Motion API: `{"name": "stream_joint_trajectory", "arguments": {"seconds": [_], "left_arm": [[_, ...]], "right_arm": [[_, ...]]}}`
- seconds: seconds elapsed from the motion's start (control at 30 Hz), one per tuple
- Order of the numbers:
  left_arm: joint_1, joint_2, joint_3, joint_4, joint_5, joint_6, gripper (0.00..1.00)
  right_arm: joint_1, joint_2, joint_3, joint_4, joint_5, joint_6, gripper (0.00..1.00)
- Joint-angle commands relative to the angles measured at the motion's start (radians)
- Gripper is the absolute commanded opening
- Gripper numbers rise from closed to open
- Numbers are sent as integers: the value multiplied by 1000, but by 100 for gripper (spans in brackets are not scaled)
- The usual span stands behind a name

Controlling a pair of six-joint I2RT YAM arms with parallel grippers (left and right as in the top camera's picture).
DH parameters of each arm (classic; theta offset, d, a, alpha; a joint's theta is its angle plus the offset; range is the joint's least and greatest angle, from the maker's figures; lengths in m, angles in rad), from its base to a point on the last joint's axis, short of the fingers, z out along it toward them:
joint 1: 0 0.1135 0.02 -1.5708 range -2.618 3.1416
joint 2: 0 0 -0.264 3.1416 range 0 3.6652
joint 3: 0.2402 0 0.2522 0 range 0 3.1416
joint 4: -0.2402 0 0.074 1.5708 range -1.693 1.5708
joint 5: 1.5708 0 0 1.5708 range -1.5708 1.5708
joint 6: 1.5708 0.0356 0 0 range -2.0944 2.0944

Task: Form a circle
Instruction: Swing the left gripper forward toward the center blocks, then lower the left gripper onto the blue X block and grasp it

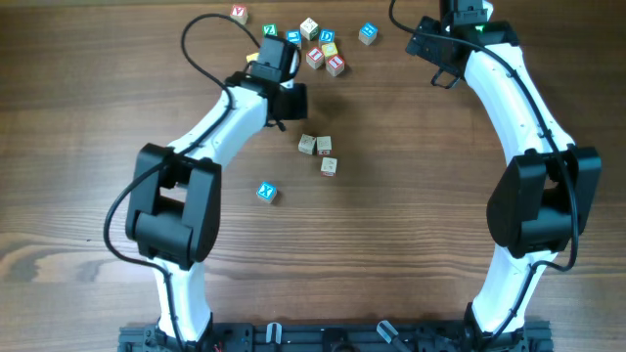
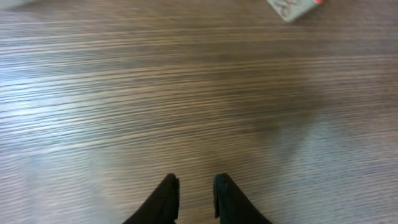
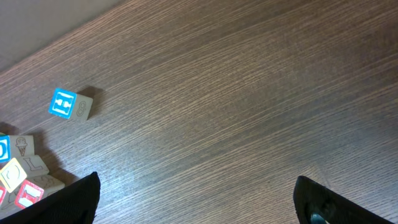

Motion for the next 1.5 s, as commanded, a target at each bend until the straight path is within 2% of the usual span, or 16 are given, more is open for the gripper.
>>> {"name": "stream_joint_trajectory", "arguments": {"seconds": [0.0,1.47], "left_arm": [[-19,57,-12,19,9,-5,14],[-51,70,-12,-198,16,0,11]], "right_arm": [[2,10,3,1,-9,-1,100],[2,10,3,1,-9,-2,100]]}}
